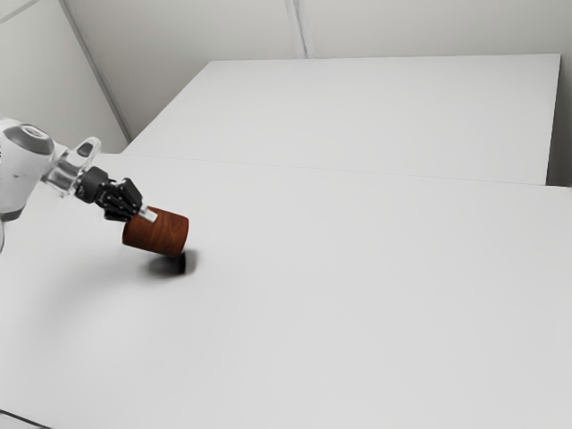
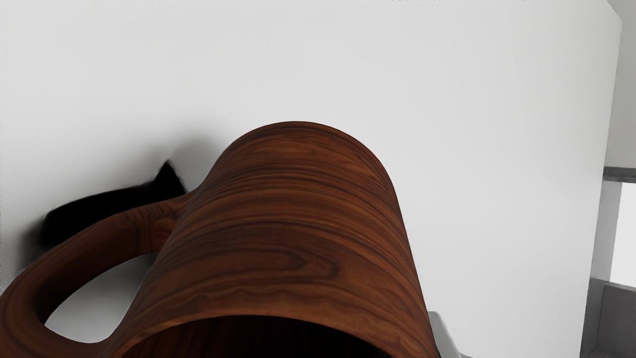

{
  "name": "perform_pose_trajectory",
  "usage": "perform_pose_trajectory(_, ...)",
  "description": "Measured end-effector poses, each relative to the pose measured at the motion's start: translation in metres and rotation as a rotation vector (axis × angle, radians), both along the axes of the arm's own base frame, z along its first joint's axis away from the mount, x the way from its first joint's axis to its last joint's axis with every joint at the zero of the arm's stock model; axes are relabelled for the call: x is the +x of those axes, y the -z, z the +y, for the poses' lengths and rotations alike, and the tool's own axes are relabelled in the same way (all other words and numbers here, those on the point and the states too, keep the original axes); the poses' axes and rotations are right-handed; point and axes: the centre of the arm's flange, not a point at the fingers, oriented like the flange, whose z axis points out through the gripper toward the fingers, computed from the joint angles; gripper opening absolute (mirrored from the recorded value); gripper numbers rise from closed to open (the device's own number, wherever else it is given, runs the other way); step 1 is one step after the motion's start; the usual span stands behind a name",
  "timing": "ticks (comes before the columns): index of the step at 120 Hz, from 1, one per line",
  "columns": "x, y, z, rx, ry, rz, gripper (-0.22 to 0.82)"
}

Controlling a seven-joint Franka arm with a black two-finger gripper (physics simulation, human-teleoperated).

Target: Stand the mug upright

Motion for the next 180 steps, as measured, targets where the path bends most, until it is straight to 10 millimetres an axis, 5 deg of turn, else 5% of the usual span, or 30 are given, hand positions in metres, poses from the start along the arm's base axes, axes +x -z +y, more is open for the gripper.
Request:
perform_pose_trajectory(28,0.011,-0.026,-0.034,0.209,-0.036,0.129,-0.18)
perform_pose_trajectory(64,0.015,-0.006,-0.084,0.355,-0.163,0.356,-0.18)
perform_pose_trajectory(124,0.023,0.000,-0.126,0.539,-0.420,0.559,-0.18)
perform_pose_trajectory(150,0.029,0.003,-0.161,0.600,-0.482,0.604,-0.18)
perform_pose_trajectory(180,0.031,0.014,-0.168,0.615,-0.593,0.654,-0.18)
